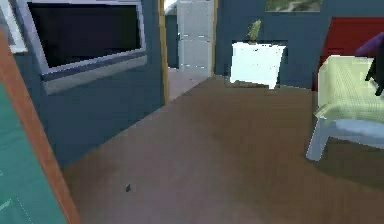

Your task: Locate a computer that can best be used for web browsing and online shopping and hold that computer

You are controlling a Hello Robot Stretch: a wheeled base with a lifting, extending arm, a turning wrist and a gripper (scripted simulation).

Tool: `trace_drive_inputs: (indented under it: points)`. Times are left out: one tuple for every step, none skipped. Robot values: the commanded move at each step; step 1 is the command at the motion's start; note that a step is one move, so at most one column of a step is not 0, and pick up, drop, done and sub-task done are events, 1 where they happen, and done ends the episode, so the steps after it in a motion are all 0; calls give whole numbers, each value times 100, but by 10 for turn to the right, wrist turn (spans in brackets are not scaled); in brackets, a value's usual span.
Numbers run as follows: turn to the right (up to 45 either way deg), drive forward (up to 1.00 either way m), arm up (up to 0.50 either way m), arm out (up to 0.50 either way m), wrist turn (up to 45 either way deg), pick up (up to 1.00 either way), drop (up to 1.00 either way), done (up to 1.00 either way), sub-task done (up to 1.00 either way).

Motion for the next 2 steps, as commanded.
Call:
trace_drive_inputs:
  points:
    - [0,100,0,0,0,0,0,0,0]
    - [0,100,0,0,0,0,0,0,0]
